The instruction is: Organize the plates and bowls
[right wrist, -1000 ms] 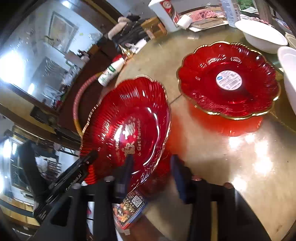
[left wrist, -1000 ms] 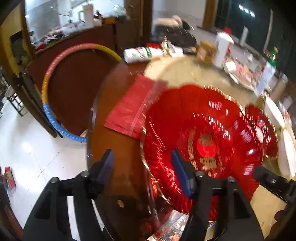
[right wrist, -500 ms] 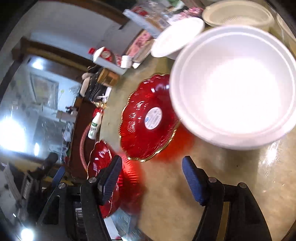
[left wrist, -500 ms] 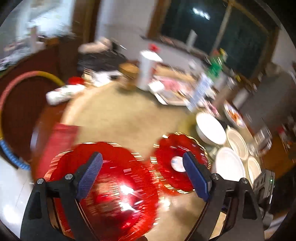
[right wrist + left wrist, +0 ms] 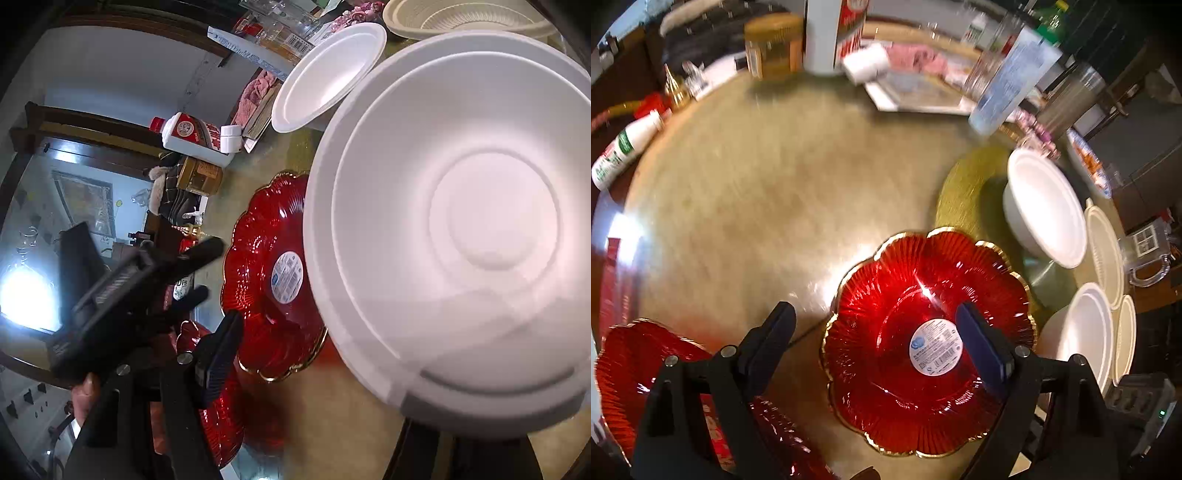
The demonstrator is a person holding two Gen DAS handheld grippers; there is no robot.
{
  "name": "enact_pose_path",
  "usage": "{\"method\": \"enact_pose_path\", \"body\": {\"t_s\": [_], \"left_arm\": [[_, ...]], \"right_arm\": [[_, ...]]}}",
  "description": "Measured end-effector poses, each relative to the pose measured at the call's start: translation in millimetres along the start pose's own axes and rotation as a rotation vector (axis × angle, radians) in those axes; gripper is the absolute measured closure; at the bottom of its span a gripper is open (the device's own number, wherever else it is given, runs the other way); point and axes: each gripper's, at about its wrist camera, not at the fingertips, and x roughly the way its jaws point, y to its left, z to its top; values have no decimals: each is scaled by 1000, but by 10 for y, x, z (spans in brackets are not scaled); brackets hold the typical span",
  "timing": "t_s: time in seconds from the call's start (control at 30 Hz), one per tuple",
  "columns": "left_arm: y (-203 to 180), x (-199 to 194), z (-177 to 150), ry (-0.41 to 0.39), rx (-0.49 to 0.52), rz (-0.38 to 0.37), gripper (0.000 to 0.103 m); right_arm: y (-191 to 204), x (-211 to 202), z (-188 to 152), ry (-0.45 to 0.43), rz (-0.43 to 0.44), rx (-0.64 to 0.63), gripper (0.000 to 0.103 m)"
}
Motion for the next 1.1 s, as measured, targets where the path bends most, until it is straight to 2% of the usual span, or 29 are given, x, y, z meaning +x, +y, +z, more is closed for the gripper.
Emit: {"method": "enact_pose_path", "body": {"t_s": [0.03, 0.07, 0.1, 0.13, 0.17, 0.2, 0.27, 0.33, 0.53, 0.73, 0.93, 1.1], "left_arm": [[7, 34, 10, 13, 4, 8, 15], [3, 62, 8, 22, 9, 13, 23], [-3, 83, -2, 27, 17, 15, 45], [-15, 97, -2, 34, 28, 42, 48], [-17, 114, 6, 36, 40, 74, 57], [-17, 105, -9, 20, 46, 102, 66], [10, 94, -24, 10, 42, 128, 77], [29, 78, -51, 4, 30, 120, 79], [-111, -39, -153, -72, 88, 168, 79], [-71, -453, -262, -184, 106, 184, 79], [135, -879, -490, -297, 76, 206, 79], [469, -1115, -760, -344, 7, 200, 79]], "right_arm": [[4, 7, 11, -5, -9, -6, 41], [4, 17, 16, -7, -19, -10, 50], [0, 24, 15, -3, -25, -10, 56], [-11, 42, 13, 3, -32, -9, 69], [-19, 62, 10, 5, -42, -10, 80], [-22, 89, 8, 7, -61, -18, 84], [-36, 102, -2, 4, -80, -23, 90], [-24, 96, 1, -5, -95, -35, 90], [66, 32, -29, -36, -138, -84, 90], [246, -213, -86, -95, -102, -138, 91], [588, -327, -290, -125, -81, -239, 91], [887, -365, -502, -128, -56, -324, 91]]}}
